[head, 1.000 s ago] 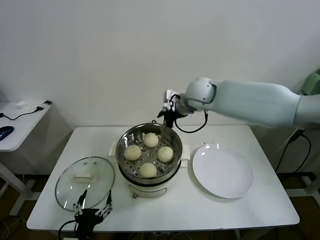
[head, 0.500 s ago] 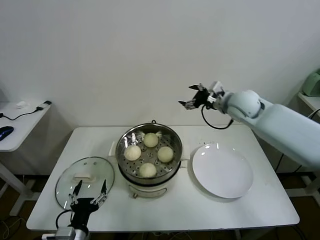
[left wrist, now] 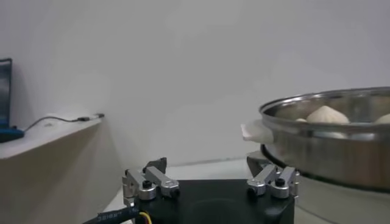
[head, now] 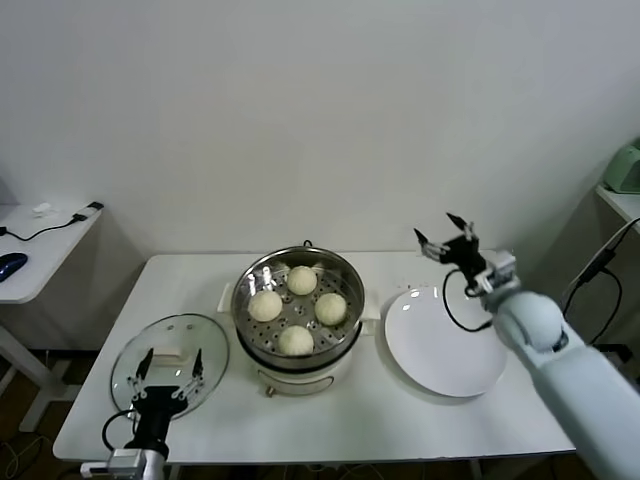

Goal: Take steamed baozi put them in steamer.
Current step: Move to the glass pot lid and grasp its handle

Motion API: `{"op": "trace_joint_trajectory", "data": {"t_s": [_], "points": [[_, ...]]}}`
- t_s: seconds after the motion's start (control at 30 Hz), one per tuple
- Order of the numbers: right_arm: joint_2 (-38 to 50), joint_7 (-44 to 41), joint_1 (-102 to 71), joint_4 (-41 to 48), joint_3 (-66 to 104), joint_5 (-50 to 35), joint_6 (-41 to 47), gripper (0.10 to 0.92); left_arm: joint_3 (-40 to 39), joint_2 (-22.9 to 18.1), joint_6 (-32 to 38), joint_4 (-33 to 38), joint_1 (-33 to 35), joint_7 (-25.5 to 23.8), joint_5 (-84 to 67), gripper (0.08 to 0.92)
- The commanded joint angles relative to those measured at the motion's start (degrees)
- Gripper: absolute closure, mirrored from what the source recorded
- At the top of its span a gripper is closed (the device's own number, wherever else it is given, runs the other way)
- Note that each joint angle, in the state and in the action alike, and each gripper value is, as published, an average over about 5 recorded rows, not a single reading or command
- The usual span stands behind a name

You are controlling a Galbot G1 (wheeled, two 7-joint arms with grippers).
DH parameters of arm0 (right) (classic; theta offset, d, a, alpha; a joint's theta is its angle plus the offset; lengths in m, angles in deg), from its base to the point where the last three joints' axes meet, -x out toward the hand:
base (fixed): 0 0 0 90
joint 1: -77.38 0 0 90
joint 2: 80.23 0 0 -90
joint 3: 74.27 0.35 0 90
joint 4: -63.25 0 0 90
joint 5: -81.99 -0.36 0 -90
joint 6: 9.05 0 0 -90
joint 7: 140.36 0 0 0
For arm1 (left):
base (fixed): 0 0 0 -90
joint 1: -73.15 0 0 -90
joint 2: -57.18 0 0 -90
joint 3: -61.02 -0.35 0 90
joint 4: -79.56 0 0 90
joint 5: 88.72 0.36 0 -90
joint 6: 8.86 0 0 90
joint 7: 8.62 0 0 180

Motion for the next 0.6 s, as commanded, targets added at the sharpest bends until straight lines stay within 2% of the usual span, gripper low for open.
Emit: {"op": "trace_joint_trajectory", "data": {"t_s": [0.03,0.2,0.37,0.6], "points": [[-20.4,-1.7,-26.2,2.8,18.4,12.3,-19.2,0.203,0.4,0.8,7.1,-3.8,-1.0,3.3,9.8,0.177],[-24.2,-1.0,-27.8,4.5,18.3,12.4,-22.5,0.203,2.0,0.9,11.8,-7.9,-2.2,11.8,27.6,0.177],[-25.5,2.1,-29.6,3.3,18.2,13.8,-18.9,0.203,4.9,3.9,12.9,-12.5,-2.6,19.6,51.5,0.177],[-24.6,3.6,-31.1,0.3,17.5,14.2,-14.2,0.203,6.1,9.4,8.4,-21.6,-3.6,22.9,70.8,0.177]]}}
